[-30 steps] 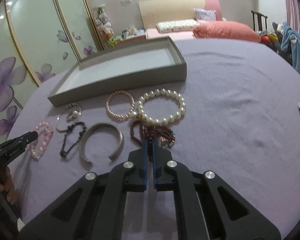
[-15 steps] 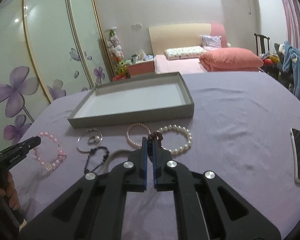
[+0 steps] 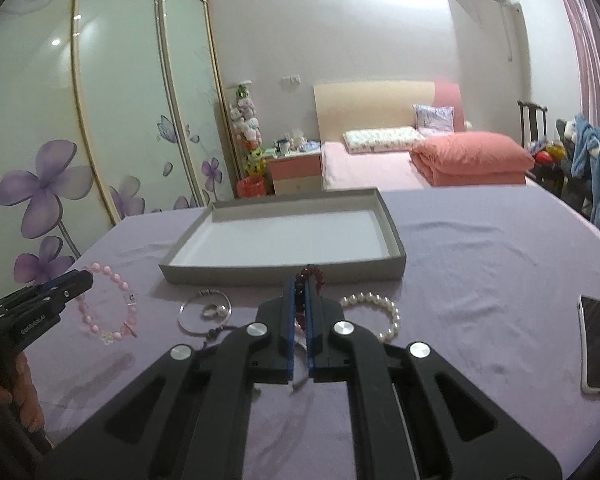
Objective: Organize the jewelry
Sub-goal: 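Carry both bracelets into the grey tray and open both tools, then move the right tool to the white pearl bracelet and close on it, then grasp the silver bangle with the left tool while the right tool lifts the pearl bracelet, then lower the bangle and pearl bracelet into the tray and open both tools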
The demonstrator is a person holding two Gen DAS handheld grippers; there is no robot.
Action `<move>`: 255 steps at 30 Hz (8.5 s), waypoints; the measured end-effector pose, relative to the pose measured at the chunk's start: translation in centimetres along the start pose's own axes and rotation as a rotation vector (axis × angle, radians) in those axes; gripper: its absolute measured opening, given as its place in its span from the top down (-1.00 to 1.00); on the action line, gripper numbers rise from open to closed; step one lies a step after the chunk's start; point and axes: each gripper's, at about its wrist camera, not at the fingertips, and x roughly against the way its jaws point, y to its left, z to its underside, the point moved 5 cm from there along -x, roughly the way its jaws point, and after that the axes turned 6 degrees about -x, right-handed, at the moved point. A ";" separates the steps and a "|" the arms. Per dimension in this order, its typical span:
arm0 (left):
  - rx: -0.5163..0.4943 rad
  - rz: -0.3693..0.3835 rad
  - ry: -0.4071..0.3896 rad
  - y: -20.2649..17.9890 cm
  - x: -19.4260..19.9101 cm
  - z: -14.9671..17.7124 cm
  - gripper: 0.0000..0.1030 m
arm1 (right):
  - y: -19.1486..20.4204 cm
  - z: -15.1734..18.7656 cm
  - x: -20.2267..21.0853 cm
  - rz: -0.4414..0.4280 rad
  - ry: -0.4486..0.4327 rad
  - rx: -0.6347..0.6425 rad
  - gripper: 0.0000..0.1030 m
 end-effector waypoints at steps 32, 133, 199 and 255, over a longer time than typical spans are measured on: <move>-0.075 -0.045 -0.140 -5.7 -7.7 -8.4 0.53 | 2.1 -10.3 -7.0 0.051 -0.277 0.077 0.89; -0.115 0.006 0.366 -4.4 -13.4 3.2 -0.44 | -9.0 2.8 -12.5 0.181 0.374 -0.040 0.79; -0.103 -0.129 -0.096 -4.0 -4.5 -1.6 -0.42 | -1.3 -2.5 -4.2 -0.010 -0.034 -0.010 0.81; -0.056 -0.096 -0.034 -4.4 -16.2 -7.4 -0.43 | -1.0 -9.3 -19.0 0.011 0.009 -0.042 0.81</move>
